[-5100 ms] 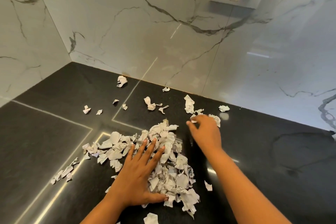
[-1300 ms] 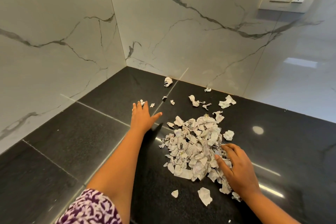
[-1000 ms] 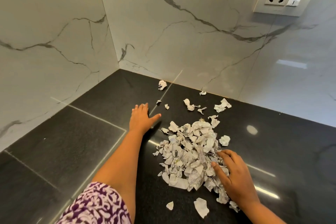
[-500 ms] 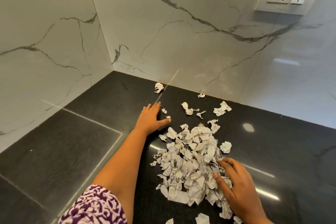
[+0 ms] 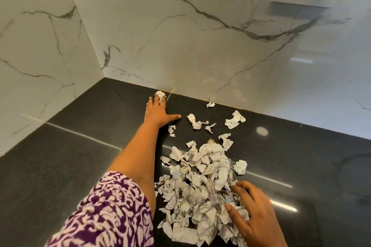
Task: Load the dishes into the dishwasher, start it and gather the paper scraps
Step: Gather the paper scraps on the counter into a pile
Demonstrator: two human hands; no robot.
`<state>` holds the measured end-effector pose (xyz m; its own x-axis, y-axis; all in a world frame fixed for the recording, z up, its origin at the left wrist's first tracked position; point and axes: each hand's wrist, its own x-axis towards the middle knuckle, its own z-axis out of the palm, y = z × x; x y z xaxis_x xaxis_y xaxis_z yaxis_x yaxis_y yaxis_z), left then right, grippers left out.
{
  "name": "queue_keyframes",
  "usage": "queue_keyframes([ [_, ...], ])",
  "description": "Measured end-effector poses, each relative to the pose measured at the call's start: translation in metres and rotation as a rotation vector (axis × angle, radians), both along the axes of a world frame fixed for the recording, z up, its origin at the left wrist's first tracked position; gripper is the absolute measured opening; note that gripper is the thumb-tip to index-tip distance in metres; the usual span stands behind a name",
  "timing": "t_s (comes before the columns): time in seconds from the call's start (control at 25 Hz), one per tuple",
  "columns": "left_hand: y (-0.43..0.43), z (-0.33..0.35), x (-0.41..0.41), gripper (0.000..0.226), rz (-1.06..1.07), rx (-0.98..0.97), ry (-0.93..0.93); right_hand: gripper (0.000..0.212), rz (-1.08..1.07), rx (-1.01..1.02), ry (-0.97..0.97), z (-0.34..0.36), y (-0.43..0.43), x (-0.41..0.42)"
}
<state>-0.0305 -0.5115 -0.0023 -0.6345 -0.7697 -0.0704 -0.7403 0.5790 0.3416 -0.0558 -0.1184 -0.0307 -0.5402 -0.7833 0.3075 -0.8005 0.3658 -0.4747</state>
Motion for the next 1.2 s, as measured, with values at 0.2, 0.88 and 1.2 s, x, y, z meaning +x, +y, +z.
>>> queue_keyframes([
  [0.2, 0.011, 0.0, -0.015, 0.097, -0.059, -0.003, 0.002, 0.054, -0.022, -0.004, -0.039, 0.002, 0.002, 0.002],
  [0.88, 0.178, 0.0, 0.061, 0.029, -0.262, 0.454, 0.439, 0.066, -0.014, -0.008, -0.055, 0.011, 0.003, 0.005],
  [1.2, 0.214, 0.034, 0.147, 0.028, -0.016, 0.365, 0.705, 0.069, -0.001, -0.053, -0.109, 0.012, 0.007, 0.008],
])
